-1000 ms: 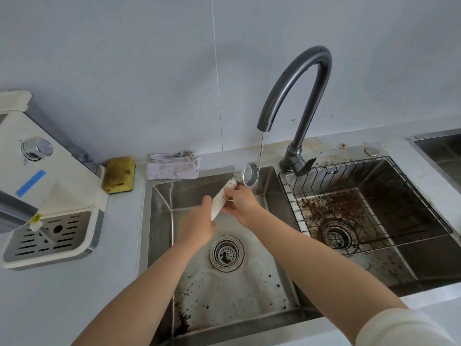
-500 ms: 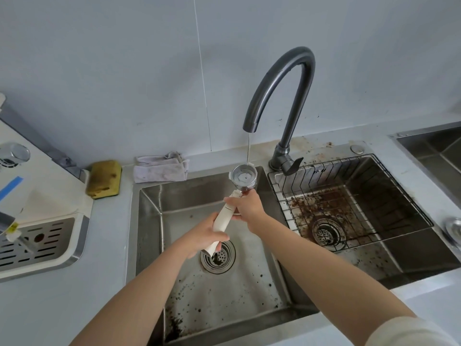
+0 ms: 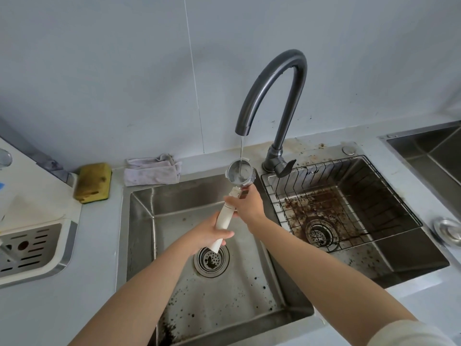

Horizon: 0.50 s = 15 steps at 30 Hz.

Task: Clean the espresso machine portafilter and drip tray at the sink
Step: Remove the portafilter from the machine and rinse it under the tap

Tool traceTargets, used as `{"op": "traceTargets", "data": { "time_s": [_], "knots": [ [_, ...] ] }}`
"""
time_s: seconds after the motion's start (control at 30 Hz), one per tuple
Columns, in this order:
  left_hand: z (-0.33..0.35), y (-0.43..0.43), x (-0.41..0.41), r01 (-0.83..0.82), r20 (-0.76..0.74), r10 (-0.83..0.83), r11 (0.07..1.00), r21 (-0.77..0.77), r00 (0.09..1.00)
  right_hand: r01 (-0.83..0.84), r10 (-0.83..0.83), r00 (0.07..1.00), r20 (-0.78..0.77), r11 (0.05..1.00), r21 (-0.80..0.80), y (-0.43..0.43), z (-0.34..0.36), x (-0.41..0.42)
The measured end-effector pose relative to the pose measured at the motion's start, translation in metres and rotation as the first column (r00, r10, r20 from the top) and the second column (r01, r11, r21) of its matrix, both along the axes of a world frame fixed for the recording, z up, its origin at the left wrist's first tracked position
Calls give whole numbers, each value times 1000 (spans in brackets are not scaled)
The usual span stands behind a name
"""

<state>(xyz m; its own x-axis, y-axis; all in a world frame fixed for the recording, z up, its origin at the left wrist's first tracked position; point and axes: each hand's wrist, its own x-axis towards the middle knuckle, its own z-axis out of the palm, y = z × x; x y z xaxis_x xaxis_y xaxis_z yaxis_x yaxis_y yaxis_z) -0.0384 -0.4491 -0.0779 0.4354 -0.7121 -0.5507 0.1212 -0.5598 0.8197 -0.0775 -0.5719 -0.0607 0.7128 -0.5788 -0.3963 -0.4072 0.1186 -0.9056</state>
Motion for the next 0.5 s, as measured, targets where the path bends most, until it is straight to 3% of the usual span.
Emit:
{"op": "traceTargets", "data": {
  "time_s": [0.33,0.5],
  "knots": [
    [2,-25,12,-1,257,3,1000,-8,966,61,-60,995,82,998,-9,-14,-2,8],
    [0,-18,17,-34,435,-23,992,122,900,9,-21,990,137,996,84,-14,-2,13]
  ]
}}
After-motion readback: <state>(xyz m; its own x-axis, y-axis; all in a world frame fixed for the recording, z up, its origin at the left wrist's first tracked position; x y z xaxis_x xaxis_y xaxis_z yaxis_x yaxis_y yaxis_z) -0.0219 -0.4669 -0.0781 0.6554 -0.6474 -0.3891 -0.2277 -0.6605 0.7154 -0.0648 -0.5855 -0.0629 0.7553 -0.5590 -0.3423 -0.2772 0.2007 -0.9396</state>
